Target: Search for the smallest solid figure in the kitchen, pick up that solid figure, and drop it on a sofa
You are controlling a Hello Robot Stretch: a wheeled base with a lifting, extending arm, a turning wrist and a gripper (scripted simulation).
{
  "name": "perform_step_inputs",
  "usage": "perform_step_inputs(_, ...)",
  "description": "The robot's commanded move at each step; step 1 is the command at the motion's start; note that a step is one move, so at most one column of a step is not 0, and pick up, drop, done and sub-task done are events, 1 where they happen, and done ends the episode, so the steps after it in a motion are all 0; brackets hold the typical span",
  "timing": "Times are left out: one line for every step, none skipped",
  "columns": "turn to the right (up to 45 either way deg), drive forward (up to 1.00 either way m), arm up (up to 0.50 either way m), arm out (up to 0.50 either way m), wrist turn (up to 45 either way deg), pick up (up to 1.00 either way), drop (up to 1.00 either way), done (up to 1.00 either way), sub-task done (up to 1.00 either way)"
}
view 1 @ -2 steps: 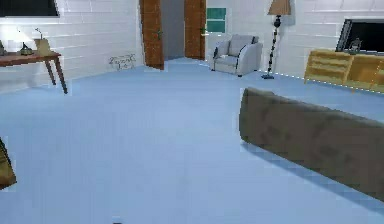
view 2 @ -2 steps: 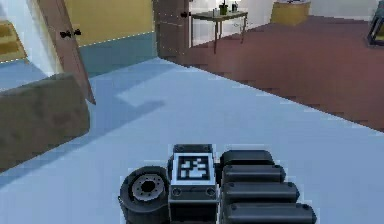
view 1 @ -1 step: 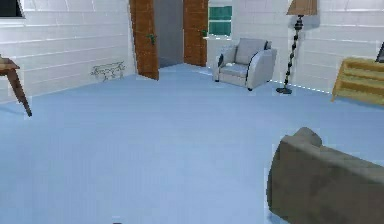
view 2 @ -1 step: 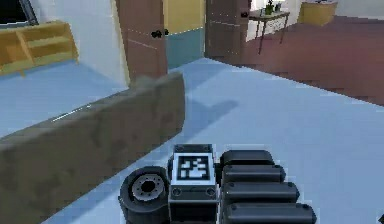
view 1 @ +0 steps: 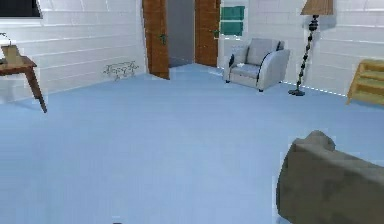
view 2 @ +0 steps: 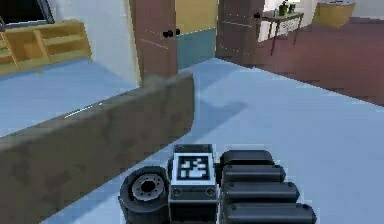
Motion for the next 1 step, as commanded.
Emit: perform_step_inputs(0.0,1.00,0.00,0.00,0.0,0.00,0.00,0.00,0.00)
